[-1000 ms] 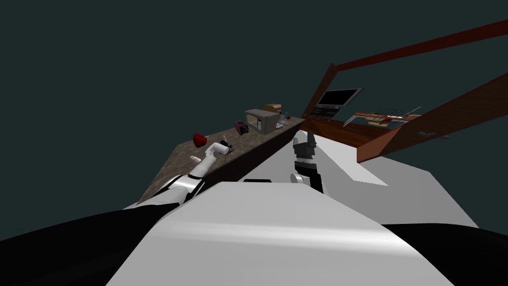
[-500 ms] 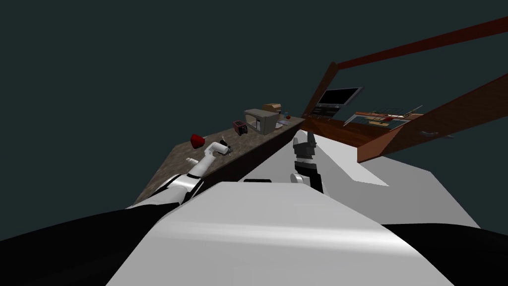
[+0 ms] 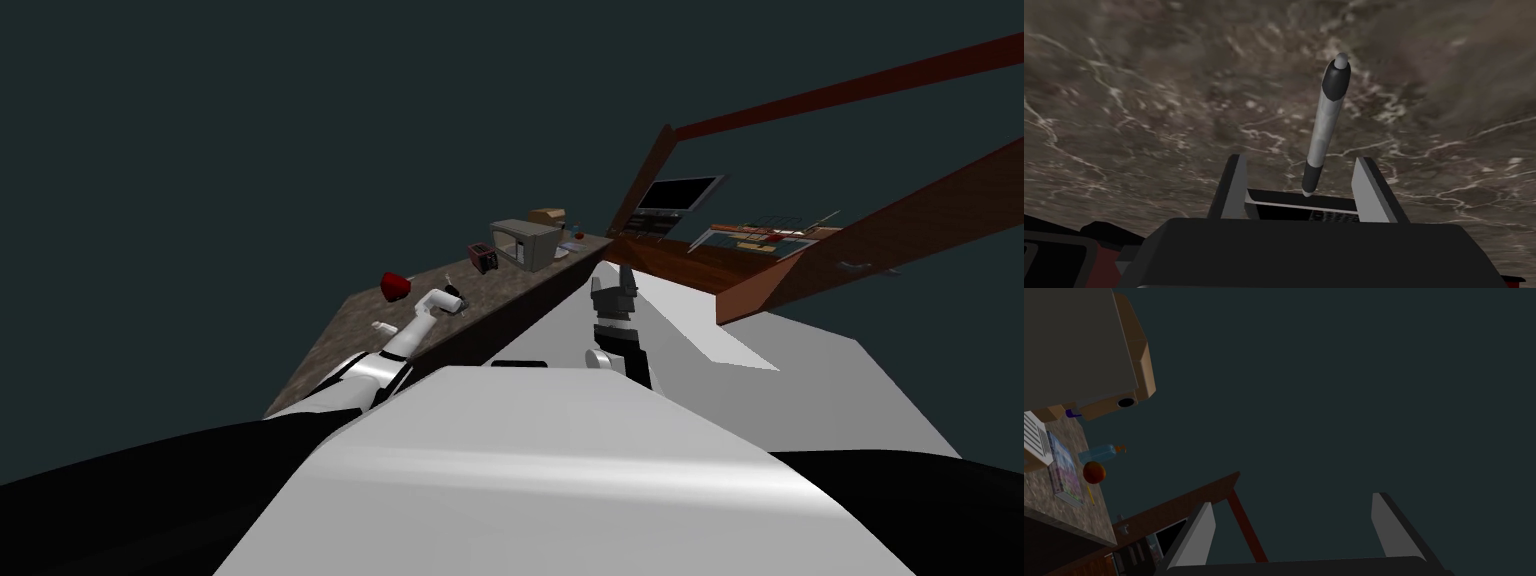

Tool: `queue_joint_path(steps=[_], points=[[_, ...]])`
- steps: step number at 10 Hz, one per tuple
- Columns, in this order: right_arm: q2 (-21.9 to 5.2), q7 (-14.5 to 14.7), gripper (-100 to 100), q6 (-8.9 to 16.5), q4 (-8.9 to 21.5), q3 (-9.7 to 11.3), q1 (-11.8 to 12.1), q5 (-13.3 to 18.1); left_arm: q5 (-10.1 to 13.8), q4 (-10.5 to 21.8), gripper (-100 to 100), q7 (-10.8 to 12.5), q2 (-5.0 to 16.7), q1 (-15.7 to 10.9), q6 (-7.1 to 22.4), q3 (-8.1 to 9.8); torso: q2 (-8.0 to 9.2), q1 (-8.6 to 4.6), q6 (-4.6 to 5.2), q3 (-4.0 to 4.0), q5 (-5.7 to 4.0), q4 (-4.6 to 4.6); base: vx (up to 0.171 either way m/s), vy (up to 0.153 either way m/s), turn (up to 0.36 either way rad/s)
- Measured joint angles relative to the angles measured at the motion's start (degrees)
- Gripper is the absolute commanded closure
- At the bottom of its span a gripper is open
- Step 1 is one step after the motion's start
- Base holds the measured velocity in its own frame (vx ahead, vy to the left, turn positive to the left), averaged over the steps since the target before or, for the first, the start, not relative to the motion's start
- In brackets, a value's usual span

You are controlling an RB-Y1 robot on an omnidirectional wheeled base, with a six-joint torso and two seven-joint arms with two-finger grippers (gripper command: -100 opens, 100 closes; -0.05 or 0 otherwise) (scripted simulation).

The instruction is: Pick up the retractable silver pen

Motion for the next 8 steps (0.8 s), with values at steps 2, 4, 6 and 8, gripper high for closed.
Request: queue_joint_path(steps=[2,4,6,8], points=[[0.0,0.0,0,0.0,0.0,0.0,0.0,0.0,0.0,0.0,100,0.0,0.0,0.0,0.0,0.01,-0.02,-0.02,0.04,-0.02,0.02,-0.01,0.0,0.0,0.0],[0.0,0.0,0,0.0,0.0,0.0,0.0,0.0,0.0,0.0,0,0.0,0.0,0.0,0.1,0.01,-0.02,-0.01,0.05,-0.01,0.02,0.0,0.0,0.0,0.0],[0.0,0.0,0,0.0,0.0,0.0,0.0,0.0,0.6,-1.1,100,-0.2,0.6,0.0,0.7,0.32,0.08,-0.09,0.01,0.05,-0.01,0.03,-0.031,-0.03,0.065],[0.0,0.0,0,0.0,0.0,0.0,0.0,0.0,1.1,-1.9,0,-0.3,1.0,-0.5,2.0,0.47,0.08,-0.1,0.04,0.05,0.01,0.02,-0.007,-0.008,0.005]])
